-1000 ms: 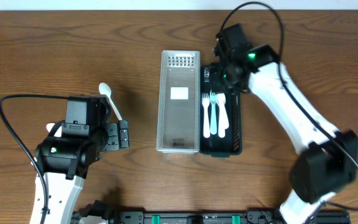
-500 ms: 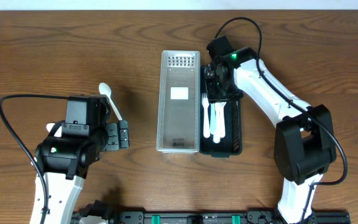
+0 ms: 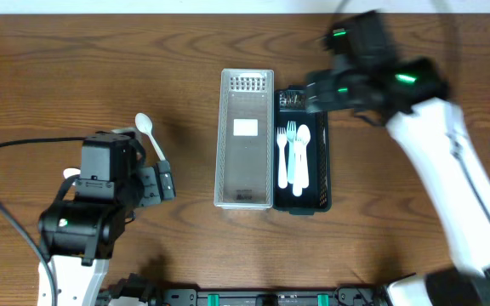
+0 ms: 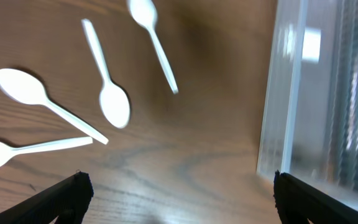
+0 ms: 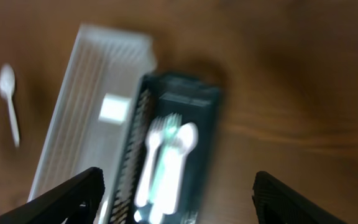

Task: Pack container
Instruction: 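Move the left gripper to a white spoon and grasp it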

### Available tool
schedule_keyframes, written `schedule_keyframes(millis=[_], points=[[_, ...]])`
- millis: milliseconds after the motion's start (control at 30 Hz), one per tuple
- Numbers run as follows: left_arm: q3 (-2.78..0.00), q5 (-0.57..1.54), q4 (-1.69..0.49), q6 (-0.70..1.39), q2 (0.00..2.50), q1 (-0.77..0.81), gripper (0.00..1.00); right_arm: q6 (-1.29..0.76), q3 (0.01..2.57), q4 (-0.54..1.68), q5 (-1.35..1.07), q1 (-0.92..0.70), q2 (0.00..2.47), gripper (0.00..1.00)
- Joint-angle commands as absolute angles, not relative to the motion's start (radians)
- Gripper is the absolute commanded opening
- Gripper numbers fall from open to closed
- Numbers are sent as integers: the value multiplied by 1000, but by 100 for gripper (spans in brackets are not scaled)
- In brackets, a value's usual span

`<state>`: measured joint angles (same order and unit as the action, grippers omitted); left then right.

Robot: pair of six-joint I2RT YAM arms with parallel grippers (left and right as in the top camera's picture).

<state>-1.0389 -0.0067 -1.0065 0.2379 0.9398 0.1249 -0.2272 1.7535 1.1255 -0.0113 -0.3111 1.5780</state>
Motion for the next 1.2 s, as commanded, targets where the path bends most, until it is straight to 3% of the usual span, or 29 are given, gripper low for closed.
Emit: schedule_keyframes(millis=[0,200,367,533,700,867,1167], points=[[-1097,-125,-975,416,955,121,96,-249,1758,1176,59,-202,1505,82],[-1098,-128,-846,485,1110,121,96,-288,1712,1325,58,-6,1504,84],[-1098,-127,-749,484,1277,119,96,-299,1572,1298,7,73,1504,84],[-1098,-117,-670,485,1418,80,96,-290,1429,1221,11,91,1504,84],[-1105,88,-604,485,1539,-46,96,-290,1354,1172,10,91,1504,86],[-1196,157,-640,440,1681,-134,96,-286,1350,1168,10,91,1504,86],[-1395,179,-739,371,1876,-139,96,-275,1350,1163,10,91,1504,86]])
